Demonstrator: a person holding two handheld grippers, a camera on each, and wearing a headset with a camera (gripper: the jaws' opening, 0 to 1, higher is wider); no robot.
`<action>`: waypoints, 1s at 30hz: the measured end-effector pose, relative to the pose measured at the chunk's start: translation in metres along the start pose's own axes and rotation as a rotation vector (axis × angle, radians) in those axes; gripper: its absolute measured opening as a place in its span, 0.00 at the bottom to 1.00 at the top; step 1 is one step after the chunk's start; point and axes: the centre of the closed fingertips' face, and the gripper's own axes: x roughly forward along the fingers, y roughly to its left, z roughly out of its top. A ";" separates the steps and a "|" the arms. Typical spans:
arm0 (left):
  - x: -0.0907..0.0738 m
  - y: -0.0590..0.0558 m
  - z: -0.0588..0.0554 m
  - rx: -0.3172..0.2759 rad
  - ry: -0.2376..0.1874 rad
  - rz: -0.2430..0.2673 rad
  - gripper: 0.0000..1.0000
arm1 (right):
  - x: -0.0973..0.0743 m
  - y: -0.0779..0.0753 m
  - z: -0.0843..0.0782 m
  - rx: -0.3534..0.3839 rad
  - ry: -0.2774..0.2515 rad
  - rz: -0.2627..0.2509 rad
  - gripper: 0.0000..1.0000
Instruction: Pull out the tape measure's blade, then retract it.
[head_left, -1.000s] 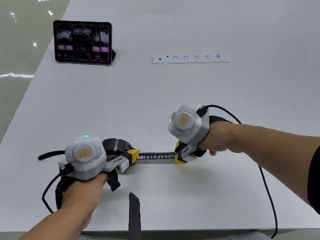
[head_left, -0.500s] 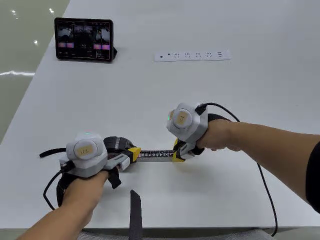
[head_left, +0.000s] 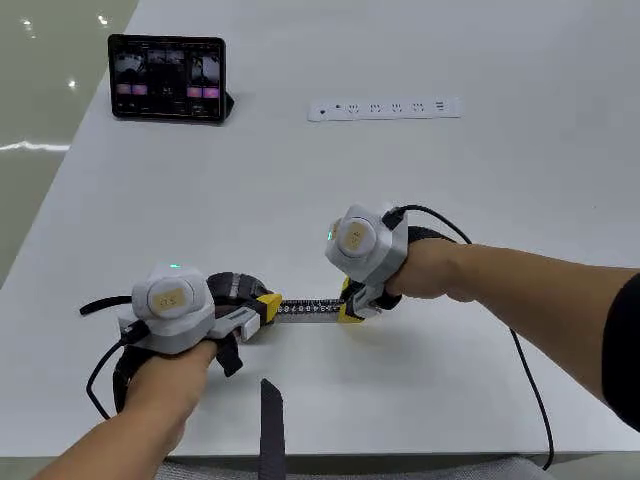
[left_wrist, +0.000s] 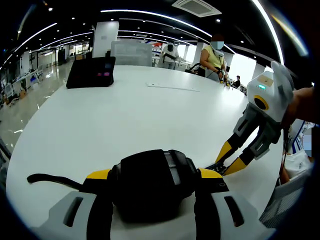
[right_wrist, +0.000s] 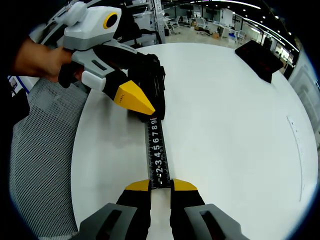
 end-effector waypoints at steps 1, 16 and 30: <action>0.000 0.000 0.000 -0.001 0.000 0.000 0.62 | 0.001 0.001 0.002 0.003 -0.006 0.001 0.10; 0.000 0.001 0.000 -0.012 -0.001 0.000 0.62 | 0.006 0.002 0.013 -0.001 -0.025 -0.003 0.10; 0.000 0.001 0.000 -0.010 0.003 -0.003 0.62 | 0.008 0.002 0.018 -0.006 -0.025 -0.017 0.10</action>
